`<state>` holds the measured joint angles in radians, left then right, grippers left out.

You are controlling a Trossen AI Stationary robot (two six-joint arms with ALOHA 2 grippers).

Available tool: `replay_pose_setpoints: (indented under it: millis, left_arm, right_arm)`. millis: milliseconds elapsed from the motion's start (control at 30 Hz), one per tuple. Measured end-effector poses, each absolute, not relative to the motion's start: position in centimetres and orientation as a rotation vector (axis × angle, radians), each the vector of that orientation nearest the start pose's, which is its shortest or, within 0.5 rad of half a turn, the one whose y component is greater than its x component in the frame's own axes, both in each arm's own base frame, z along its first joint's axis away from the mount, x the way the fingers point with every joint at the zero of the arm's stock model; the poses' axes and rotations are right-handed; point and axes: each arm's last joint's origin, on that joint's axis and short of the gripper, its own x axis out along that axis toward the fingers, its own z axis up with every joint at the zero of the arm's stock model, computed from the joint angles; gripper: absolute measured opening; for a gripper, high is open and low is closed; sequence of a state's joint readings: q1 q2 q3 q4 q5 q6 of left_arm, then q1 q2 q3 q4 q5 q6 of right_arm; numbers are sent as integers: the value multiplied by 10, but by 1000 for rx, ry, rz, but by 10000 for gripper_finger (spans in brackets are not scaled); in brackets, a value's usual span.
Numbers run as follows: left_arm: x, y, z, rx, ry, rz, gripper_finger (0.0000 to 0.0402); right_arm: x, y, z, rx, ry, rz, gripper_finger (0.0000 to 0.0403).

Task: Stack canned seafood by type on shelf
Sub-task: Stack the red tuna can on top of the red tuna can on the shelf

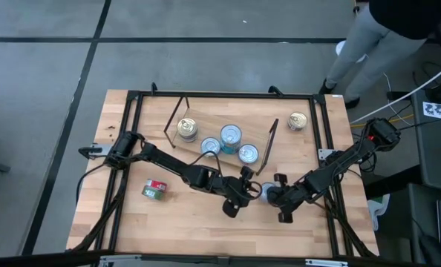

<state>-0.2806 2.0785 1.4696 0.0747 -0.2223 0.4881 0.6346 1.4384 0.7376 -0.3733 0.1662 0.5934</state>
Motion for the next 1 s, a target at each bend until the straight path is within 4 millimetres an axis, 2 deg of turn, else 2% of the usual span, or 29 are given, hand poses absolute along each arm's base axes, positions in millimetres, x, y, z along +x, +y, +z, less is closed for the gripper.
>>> replay_pose_setpoints:
  millis: [100, 267, 467, 667, 1000]
  left_arm:
    - [452, -123, 189, 600, 492, -218, 113]
    - [459, -123, 164, 630, 502, -279, 113]
    - [462, -125, 144, 692, 514, -304, 113]
    - [462, -125, 142, 734, 519, -319, 113]
    - [460, -126, 139, 728, 539, -393, 113]
  right_arm:
    - [212, 150, 167, 117, 1056, 113, 0]
    - [217, 153, 157, 110, 1073, 109, 0]
    - [224, 159, 152, 136, 1032, 130, 0]
    - [229, 163, 156, 147, 962, 164, 0]
    - [230, 162, 156, 139, 949, 146, 0]
